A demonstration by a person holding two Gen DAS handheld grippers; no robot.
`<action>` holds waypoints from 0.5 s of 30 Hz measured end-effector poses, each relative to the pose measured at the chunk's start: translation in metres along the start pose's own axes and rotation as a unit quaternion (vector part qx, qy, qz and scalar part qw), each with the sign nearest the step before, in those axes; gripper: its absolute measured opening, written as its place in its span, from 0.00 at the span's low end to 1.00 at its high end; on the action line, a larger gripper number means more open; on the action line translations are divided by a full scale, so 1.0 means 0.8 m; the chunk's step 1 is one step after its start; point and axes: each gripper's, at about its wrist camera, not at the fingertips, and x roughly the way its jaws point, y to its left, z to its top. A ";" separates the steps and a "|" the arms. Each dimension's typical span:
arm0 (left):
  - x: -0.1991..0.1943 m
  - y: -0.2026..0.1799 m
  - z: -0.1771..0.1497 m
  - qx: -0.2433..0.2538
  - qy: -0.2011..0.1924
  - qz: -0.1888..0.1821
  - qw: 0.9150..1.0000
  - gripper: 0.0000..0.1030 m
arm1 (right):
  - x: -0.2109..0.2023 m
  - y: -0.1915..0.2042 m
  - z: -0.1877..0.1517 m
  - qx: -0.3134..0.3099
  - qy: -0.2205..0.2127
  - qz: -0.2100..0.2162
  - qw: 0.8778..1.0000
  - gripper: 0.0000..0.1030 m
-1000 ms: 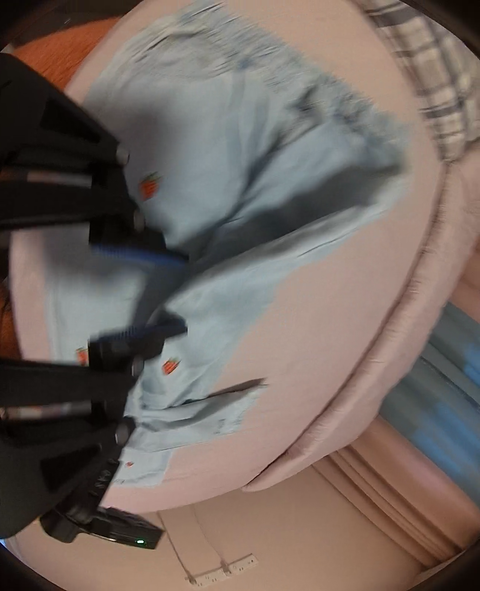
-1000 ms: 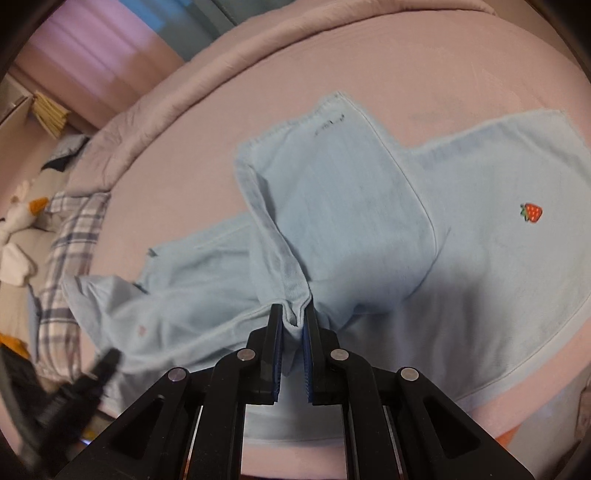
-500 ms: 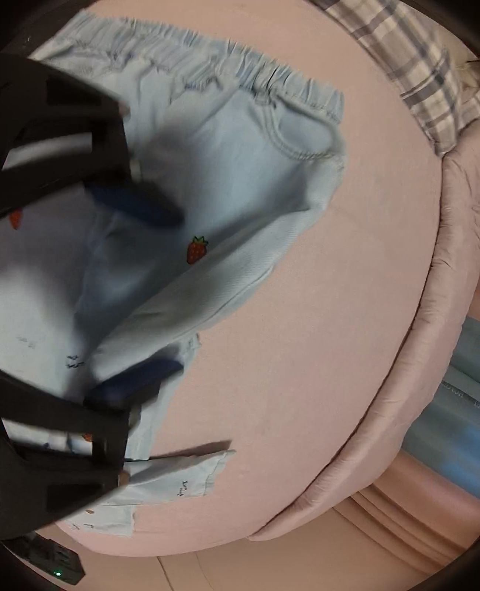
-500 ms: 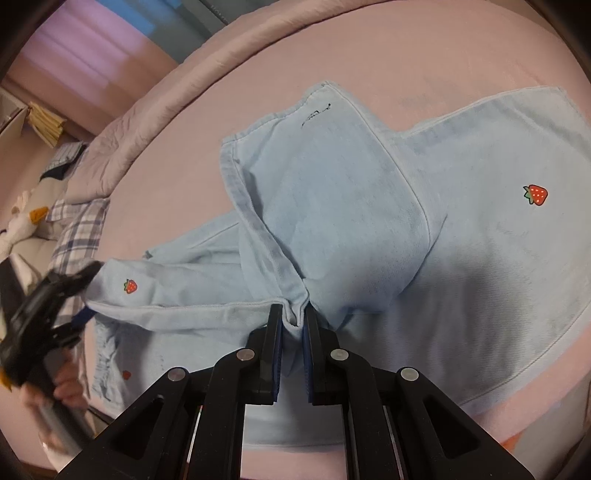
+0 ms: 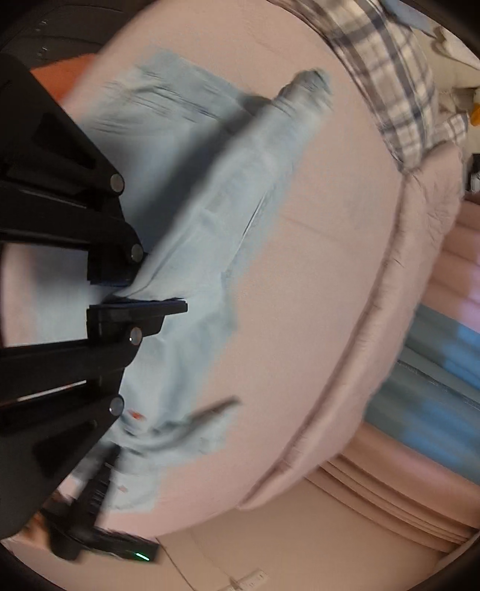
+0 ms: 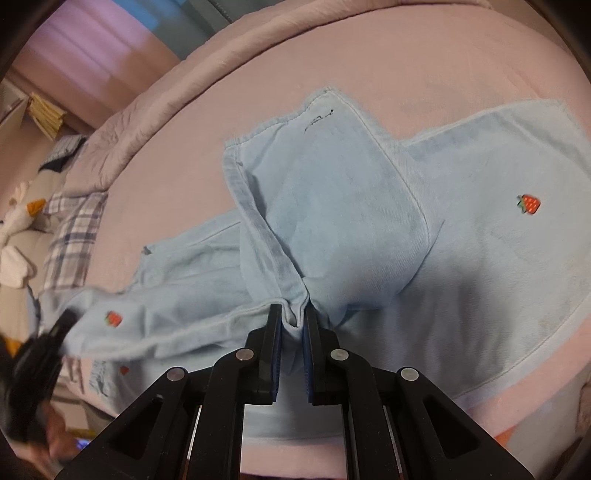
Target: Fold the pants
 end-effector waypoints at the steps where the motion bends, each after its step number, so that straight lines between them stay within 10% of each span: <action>1: 0.008 0.008 -0.015 -0.008 0.019 0.009 1.000 0.06 | 0.000 0.000 0.000 -0.001 0.000 -0.001 1.000 0.07; 6: 0.040 0.045 -0.043 -0.073 0.094 -0.003 0.993 0.11 | 0.009 -0.002 0.001 0.001 0.004 -0.005 1.000 0.07; 15: 0.012 0.088 -0.012 -0.131 0.059 -0.011 0.989 0.44 | 0.008 -0.006 0.001 0.009 0.006 0.004 1.000 0.07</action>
